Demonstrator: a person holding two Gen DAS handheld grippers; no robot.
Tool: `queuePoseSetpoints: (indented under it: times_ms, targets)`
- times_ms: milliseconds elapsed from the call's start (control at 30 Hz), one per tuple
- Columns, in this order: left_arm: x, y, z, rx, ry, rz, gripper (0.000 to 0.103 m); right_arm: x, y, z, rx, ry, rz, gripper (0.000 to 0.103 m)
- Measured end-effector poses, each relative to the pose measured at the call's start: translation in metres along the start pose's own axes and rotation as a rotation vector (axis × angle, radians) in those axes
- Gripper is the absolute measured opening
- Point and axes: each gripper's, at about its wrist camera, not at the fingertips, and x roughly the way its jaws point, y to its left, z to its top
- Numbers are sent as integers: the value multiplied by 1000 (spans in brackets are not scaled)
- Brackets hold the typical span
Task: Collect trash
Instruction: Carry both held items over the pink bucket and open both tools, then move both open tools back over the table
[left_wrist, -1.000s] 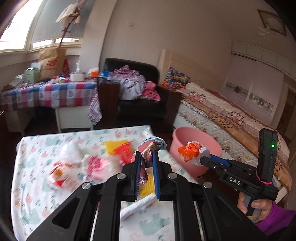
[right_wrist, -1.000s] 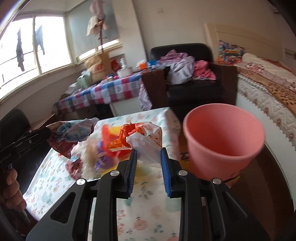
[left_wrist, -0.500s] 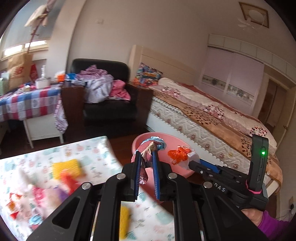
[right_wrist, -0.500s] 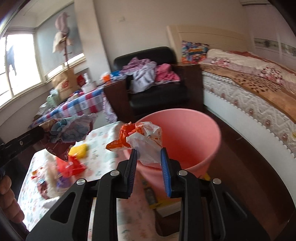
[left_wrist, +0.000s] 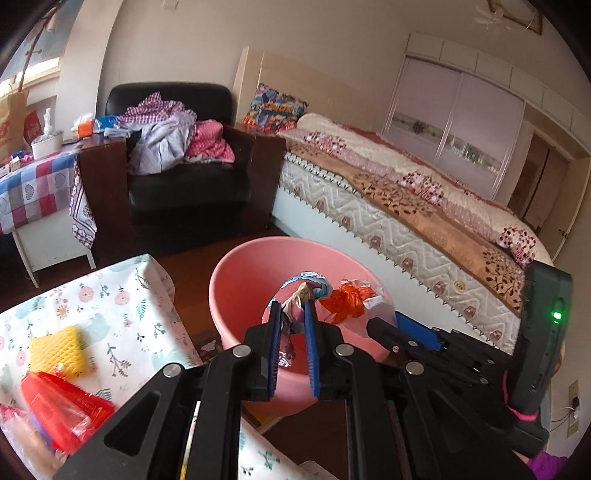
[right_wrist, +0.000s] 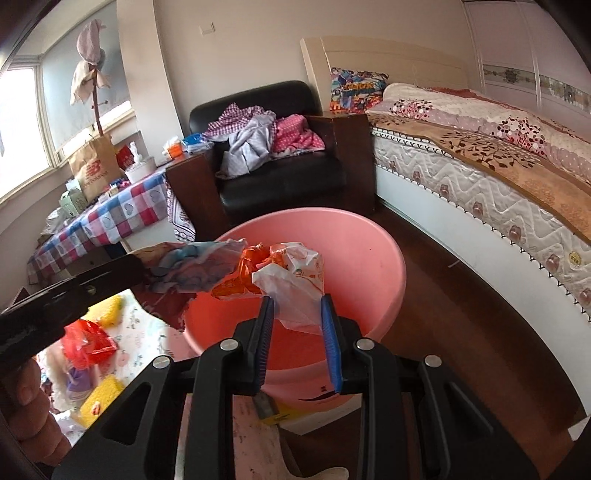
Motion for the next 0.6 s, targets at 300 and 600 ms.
queuePoseSetpoints:
  times_ms: [300,600]
  targets:
    - [24,15,-1,-60,49,-7,18,11,4,0,-14,17,-14,28]
    - [2,19,0,-69,11,-17,29,10,1,1,7,26,-15,29]
